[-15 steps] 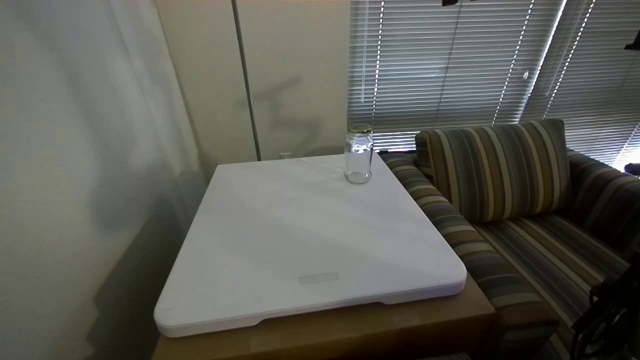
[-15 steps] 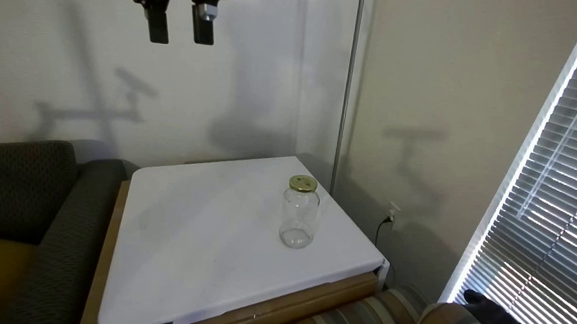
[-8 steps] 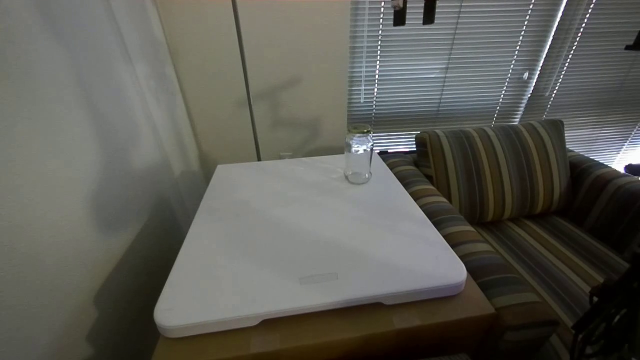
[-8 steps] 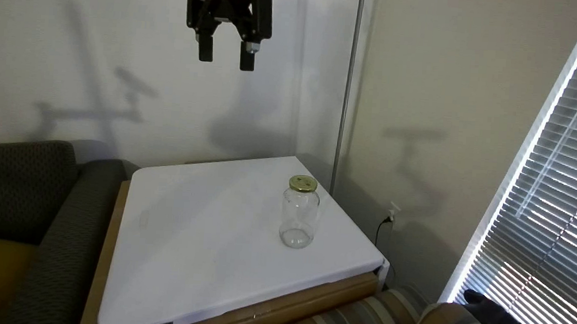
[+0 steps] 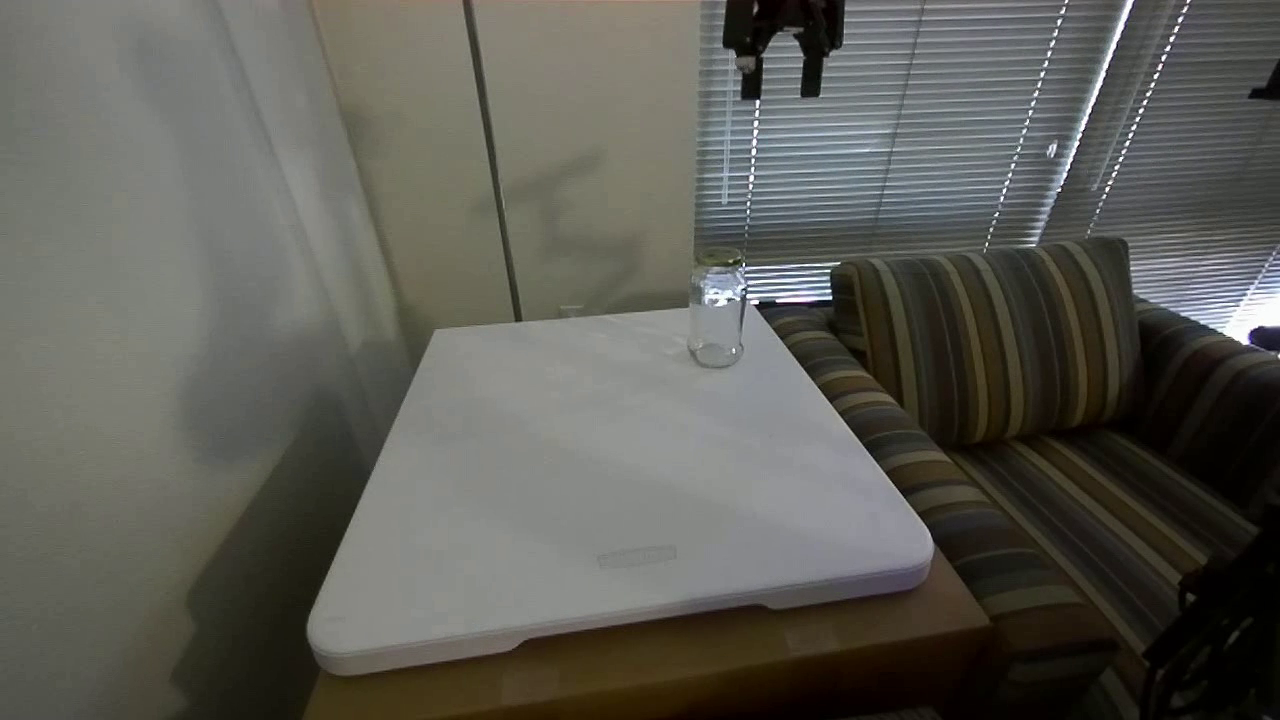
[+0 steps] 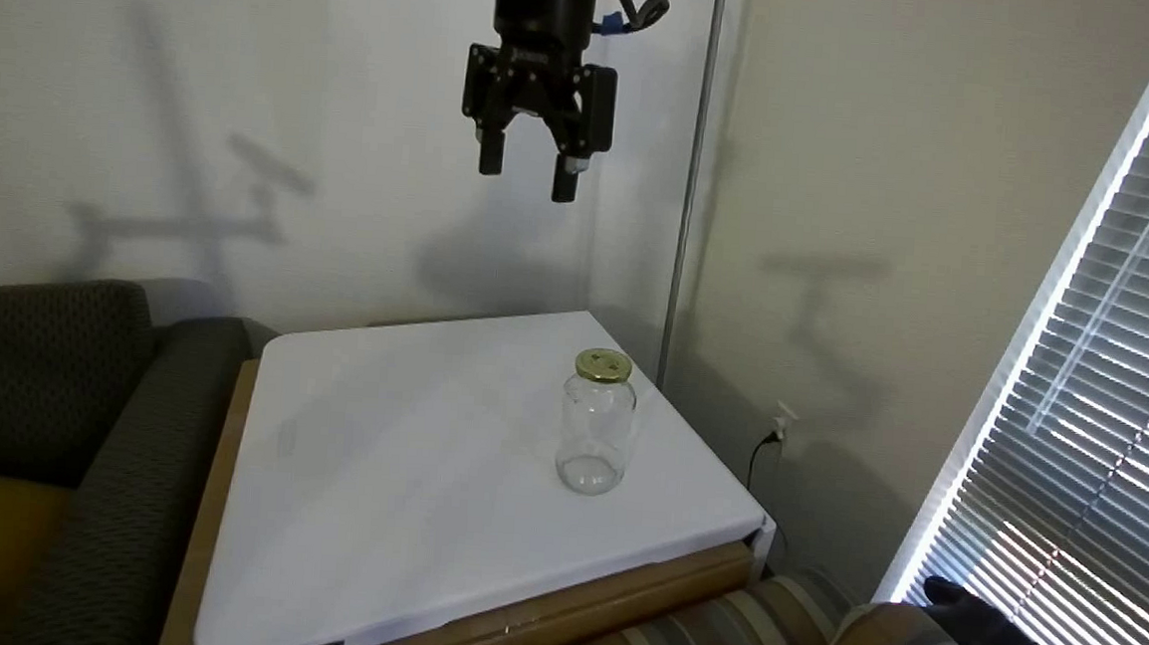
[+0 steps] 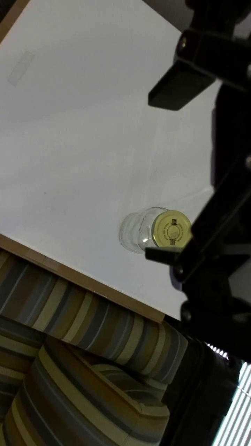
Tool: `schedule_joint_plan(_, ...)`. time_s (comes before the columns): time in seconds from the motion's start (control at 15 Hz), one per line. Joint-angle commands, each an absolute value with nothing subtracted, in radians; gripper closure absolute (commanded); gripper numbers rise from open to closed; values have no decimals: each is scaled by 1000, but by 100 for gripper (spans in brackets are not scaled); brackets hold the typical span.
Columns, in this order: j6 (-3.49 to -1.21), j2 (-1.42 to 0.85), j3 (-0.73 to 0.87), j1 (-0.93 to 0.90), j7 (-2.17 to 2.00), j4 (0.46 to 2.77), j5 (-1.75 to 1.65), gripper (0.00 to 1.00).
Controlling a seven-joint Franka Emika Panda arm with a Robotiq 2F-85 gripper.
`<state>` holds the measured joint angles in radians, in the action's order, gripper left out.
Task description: Uncover the container
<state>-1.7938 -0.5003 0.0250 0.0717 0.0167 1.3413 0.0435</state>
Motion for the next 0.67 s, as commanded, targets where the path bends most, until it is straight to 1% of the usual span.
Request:
schedule_joint_plan(0.0, -1789, -513, 27, 74, 16, 1322, 47, 0)
schedule_joint_plan(0.2, -1806, -512, 26, 69, 17, 1321, 41, 0)
schedule_joint_plan(0.33, -1886, -524, 40, 53, -60, 1323, 32, 0)
schedule_joint_plan(0.6, -1921, -577, 26, 62, -1, 1265, 21, 0)
